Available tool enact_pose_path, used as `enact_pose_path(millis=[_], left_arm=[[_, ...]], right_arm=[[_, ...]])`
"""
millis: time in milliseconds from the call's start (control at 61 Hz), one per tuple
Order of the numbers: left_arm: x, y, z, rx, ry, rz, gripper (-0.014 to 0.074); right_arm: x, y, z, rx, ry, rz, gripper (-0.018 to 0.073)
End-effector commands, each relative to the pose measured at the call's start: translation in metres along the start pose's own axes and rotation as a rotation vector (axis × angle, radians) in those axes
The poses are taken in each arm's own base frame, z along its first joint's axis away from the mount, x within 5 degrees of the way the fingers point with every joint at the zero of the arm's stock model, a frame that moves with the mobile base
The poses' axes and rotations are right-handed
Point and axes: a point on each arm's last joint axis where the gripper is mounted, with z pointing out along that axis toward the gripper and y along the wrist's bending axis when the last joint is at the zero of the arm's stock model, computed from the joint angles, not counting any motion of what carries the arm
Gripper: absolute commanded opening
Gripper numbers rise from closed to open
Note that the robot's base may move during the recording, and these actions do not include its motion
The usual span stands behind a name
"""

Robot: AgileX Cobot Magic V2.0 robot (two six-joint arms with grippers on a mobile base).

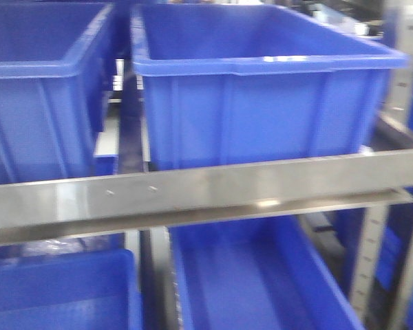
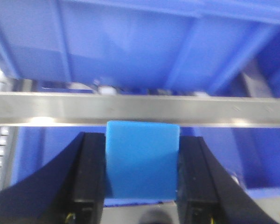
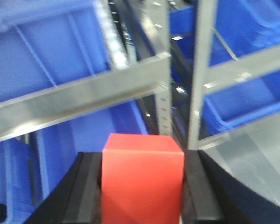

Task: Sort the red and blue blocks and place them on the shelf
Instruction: 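Turn and approach the shelf, stopping in front of the blue bins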

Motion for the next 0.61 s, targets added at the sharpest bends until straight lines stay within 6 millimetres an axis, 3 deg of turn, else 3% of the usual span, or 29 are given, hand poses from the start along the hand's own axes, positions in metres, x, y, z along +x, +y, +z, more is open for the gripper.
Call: enact_pose_path(millis=[0, 590], left_arm=[[-0.0157, -0.0048, -0.0035, 0.034, -0.098, -0.016, 0.0124], [-0.0157, -0.0048, -0.0035, 0.034, -0.098, -0.016, 0.0124]], right_arm=[[-0.0158, 0.0021, -0.0035, -0.01, -0.105, -0.02, 0.0049], [-0.0158, 0.0021, -0.0035, -0.01, -0.105, -0.02, 0.0049]])
